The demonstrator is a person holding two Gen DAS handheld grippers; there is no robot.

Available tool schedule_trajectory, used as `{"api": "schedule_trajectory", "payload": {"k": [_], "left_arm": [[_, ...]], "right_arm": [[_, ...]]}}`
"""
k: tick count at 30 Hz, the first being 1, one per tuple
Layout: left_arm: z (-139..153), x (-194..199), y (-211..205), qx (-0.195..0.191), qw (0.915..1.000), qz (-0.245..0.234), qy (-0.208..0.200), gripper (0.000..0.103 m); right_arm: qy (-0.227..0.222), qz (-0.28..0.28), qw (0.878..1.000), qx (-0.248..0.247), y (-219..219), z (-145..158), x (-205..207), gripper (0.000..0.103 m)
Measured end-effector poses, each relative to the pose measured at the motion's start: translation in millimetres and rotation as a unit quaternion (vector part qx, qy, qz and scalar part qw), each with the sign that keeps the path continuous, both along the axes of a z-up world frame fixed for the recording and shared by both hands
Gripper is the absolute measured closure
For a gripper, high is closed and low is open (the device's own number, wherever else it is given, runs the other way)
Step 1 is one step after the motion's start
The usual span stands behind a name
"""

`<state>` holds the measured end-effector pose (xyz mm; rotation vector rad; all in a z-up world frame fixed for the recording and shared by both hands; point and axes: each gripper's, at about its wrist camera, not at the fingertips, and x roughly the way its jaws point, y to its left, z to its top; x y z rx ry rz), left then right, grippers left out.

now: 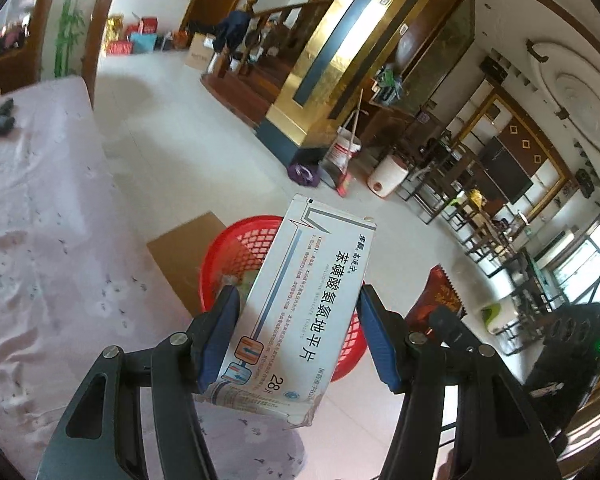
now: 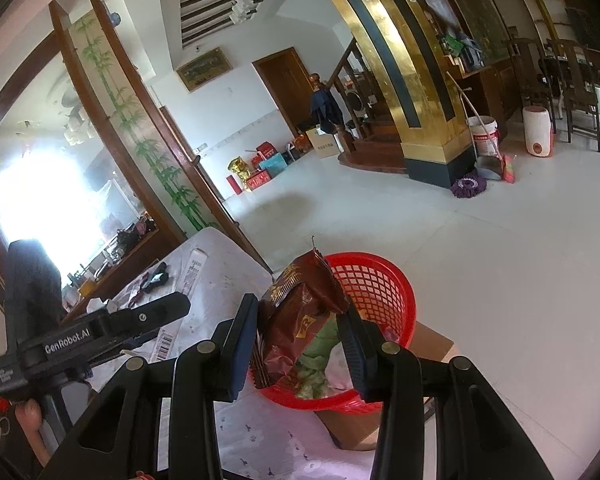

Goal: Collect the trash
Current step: 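Carry the medicine box and brown wrapper toward the red basket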

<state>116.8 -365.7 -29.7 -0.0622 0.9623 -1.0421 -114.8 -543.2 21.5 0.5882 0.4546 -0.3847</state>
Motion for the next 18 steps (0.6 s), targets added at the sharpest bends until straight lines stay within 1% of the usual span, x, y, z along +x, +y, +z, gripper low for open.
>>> {"api": "schedule_trajectory", "payload": {"k": [5,12,18], "left_arm": [[-7,12,-9,0.006,0.9999,-0.001,0.010,0.043],[-15,14,-25,0.015,0.9994,-0.013,0.027,0.043],[-16,21,-34,0.021,0.9994,-0.020,0.020,0.043]], "right_arm": [[0.005,-0.002,1.000,0.006,-5,-6,5,0.060],[0.021,-0.003,1.000,0.006,-6,-17,13,0.060],[0.031,-0.004,0.999,0.012,-7,-25,18,0.060]]}}
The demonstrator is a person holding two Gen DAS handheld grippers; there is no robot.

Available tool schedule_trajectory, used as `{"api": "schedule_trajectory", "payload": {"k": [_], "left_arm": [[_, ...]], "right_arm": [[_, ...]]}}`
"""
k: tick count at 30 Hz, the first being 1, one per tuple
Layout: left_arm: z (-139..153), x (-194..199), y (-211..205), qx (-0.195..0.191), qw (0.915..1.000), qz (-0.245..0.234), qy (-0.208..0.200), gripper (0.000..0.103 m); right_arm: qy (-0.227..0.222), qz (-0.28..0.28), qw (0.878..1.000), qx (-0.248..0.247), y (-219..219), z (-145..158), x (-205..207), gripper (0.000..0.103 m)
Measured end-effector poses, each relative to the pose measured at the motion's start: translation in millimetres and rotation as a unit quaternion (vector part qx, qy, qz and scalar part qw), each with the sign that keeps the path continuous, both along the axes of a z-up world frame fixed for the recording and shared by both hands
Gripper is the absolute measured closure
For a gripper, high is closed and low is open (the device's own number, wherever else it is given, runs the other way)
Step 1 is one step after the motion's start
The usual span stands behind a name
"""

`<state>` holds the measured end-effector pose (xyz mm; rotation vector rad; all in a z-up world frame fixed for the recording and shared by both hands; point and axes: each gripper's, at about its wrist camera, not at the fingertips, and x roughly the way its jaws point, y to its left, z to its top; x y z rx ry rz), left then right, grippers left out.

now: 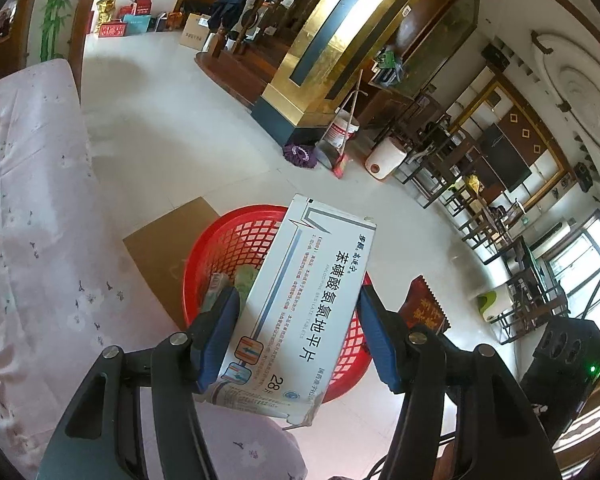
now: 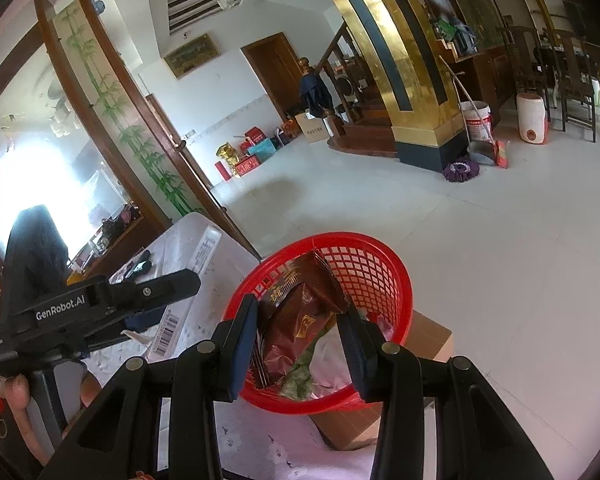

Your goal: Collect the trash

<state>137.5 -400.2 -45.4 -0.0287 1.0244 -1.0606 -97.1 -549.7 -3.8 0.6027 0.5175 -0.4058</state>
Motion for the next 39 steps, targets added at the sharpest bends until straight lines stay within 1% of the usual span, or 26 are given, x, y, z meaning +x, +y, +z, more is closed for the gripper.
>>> {"api": "schedule_trajectory", "payload": {"k": [6,9,14,19,22,24,26,31,33,37,39], "left_arm": [[-1,2,-4,0.003,1.0000,0.003,0.003,0.043],[-5,5,-9,0.008,0.9999,0.001,0.012,0.043],[-15,12,-23,0.018,0.9993,0.001,0.034,0.043],[-23,17,-30,0.030,0.9990,0.011,0.031,0.043],[-25,18,-30,0.032,0.9988,0.016,0.034,0.042],[-25,19,-28,0.031,0.9986,0.017,0.040,0.039],[-21,18,-21,0.027,0.9989,0.020,0.034,0.035],[-1,12,4,0.013,0.9993,0.034,0.010,0.030],[9,11,21,0.005,0.9987,0.051,0.000,0.026],[29,6,50,0.000,0.9966,0.078,-0.026,0.024],[38,0,69,0.006,0.9942,0.094,-0.051,0.021]], "right_arm": [[0.000,0.001,1.000,0.002,2,-3,3,0.060],[0.001,0.002,1.000,0.001,2,-4,3,0.060],[0.013,0.002,1.000,0.003,-1,-12,18,0.059],[0.023,0.003,1.000,0.013,-8,-23,28,0.059],[0.030,0.005,0.999,0.020,-12,-26,32,0.057],[0.026,0.001,0.999,0.027,-13,-25,29,0.052],[0.019,-0.002,0.999,0.029,-13,-22,25,0.039],[0.004,-0.001,1.000,0.028,-2,-8,19,0.038],[-0.002,0.004,1.000,0.020,7,1,19,0.037],[-0.020,0.014,1.000,0.002,29,21,16,0.028],[-0.022,0.017,1.000,-0.003,37,27,15,0.026]]}}
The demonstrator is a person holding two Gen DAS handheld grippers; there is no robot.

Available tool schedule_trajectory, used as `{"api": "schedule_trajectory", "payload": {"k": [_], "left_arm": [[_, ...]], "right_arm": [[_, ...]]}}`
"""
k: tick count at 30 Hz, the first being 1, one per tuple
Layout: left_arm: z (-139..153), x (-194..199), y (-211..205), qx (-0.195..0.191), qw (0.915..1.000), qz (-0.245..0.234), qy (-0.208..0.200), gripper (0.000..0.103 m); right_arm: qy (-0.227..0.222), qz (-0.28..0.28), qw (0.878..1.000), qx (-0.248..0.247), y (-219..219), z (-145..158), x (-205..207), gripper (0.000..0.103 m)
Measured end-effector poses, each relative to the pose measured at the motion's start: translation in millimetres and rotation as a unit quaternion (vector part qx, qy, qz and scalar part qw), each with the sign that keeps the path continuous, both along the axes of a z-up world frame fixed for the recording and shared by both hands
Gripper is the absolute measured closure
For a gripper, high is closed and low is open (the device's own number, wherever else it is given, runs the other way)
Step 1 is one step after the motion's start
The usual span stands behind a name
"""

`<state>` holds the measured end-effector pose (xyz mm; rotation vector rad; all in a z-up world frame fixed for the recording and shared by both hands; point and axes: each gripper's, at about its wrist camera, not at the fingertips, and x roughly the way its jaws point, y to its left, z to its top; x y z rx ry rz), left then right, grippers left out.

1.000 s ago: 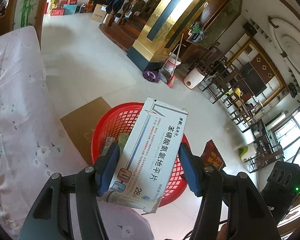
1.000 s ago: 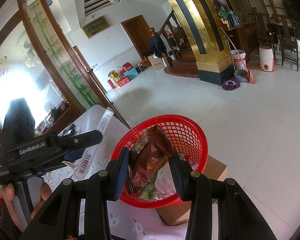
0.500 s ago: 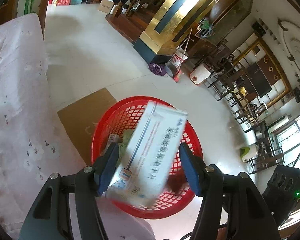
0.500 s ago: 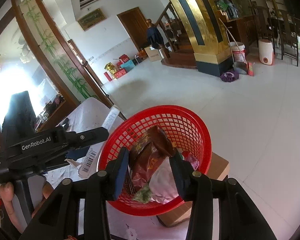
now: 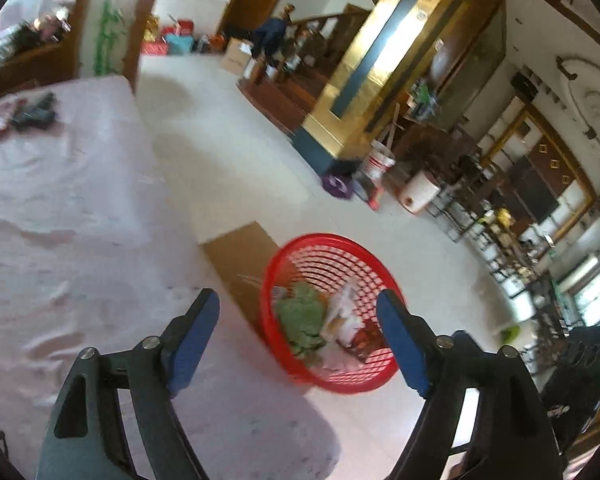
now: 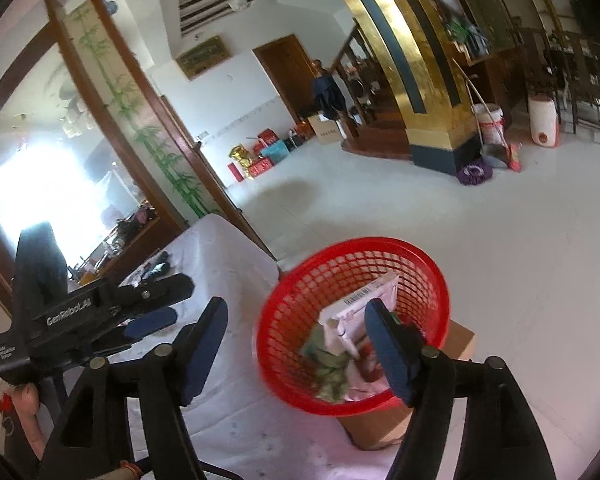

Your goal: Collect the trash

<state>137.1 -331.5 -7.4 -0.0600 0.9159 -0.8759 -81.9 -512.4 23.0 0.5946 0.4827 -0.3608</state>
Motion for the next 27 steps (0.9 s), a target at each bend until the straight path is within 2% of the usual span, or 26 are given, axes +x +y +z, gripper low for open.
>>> {"api": "schedule_trajectory", "payload": {"k": [6,8,12,20,23,25,27], "left_arm": [[21,-44,37,0.031,0.9952,0.008,-0.092,0.016],[25,-60,52,0.034,0.9918,0.019,-0.122,0.012],[29,-87,76,0.053,0.9827,0.031,-0.175,0.011],[44,-121,106,0.061,0.9717,0.056,-0.221,0.011],[48,-130,115,0.055,0.9721,0.056,-0.221,0.011],[57,-135,126,0.037,0.9729,0.059,-0.220,0.011],[65,-139,135,0.031,0.9708,0.067,-0.228,0.011]], "right_arm": [[0.006,-0.005,1.000,-0.022,29,13,-11,0.020],[0.011,-0.011,0.999,-0.030,37,14,-19,0.018],[0.016,-0.022,0.999,-0.047,54,21,-37,0.017],[0.020,-0.021,0.996,-0.089,85,41,-68,0.015],[0.018,-0.027,0.994,-0.101,91,48,-78,0.014],[0.016,-0.031,0.994,-0.104,92,52,-83,0.014],[0.014,-0.034,0.994,-0.103,91,54,-88,0.014]]}}
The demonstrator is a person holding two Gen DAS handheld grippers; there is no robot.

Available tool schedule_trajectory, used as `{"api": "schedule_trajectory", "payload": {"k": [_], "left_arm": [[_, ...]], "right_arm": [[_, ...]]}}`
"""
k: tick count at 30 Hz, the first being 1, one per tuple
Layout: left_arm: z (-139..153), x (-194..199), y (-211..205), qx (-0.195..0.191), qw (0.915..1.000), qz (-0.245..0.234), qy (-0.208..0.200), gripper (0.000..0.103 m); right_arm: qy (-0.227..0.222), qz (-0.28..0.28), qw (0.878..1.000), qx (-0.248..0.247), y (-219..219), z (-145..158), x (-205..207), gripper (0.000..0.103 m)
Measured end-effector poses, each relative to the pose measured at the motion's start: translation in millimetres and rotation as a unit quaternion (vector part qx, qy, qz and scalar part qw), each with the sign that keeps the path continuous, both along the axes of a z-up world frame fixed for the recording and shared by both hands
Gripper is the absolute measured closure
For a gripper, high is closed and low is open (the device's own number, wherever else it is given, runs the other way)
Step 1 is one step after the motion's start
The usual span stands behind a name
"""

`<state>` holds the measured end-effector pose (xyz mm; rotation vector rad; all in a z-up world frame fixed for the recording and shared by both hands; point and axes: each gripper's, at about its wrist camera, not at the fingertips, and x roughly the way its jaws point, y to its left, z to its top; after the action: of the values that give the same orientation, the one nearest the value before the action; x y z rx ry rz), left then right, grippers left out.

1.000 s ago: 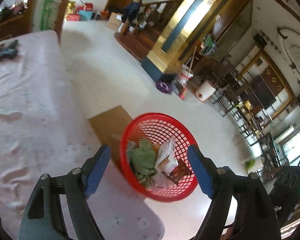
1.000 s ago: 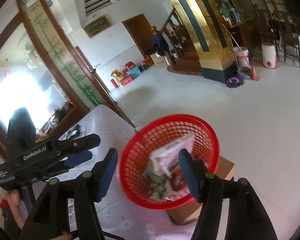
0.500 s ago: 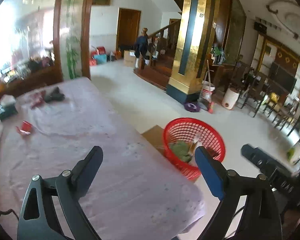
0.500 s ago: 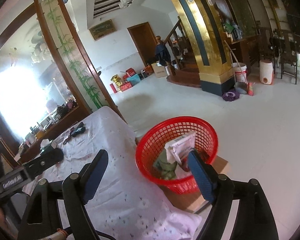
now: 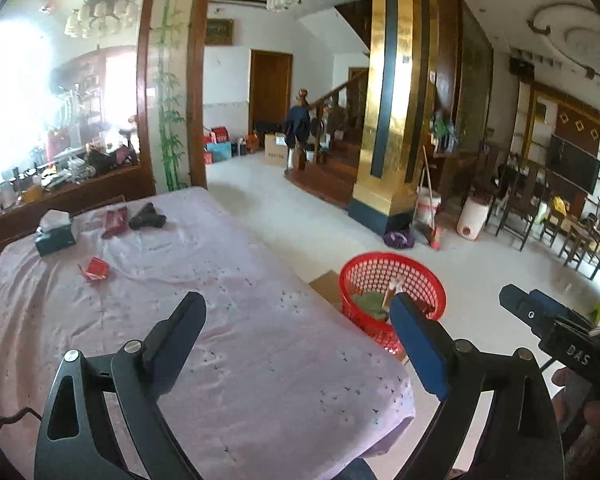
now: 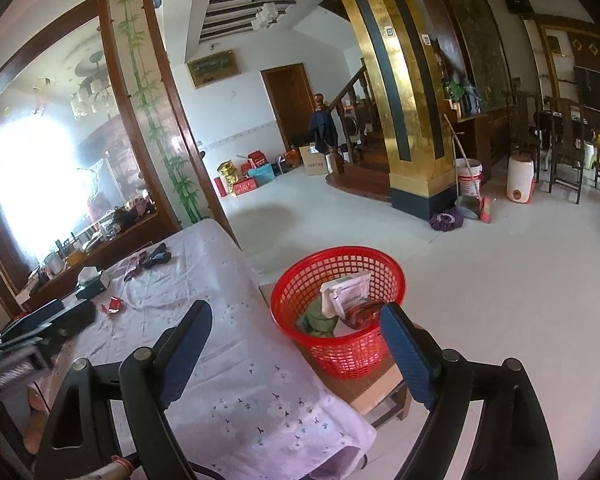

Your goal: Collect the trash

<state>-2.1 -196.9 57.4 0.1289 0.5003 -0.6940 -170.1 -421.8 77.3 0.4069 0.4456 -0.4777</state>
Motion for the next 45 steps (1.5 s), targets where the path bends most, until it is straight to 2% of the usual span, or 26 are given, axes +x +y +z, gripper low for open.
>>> {"api": "schedule_trajectory", "payload": {"k": [5,15,28,45], "left_arm": [[9,-7,7,-0.002,0.9999,0.009,-0.010,0.010],[-12,-11,-23,0.030,0.9991,-0.026,0.015,0.010],[-15,-24,-35,0.037,0.9978,-0.053,0.013,0.009],[-15,-24,-39,0.043,0.9970,-0.062,0.018,0.009]], "right_arm": [[-0.011,-0.006,1.000,0.002,-5,7,-6,0.013],[-0.007,-0.009,1.000,-0.005,0,6,-15,0.013],[0.002,-0.016,1.000,-0.008,-3,3,-22,0.013],[0.004,-0.012,1.000,-0.011,-2,4,-19,0.013]]}}
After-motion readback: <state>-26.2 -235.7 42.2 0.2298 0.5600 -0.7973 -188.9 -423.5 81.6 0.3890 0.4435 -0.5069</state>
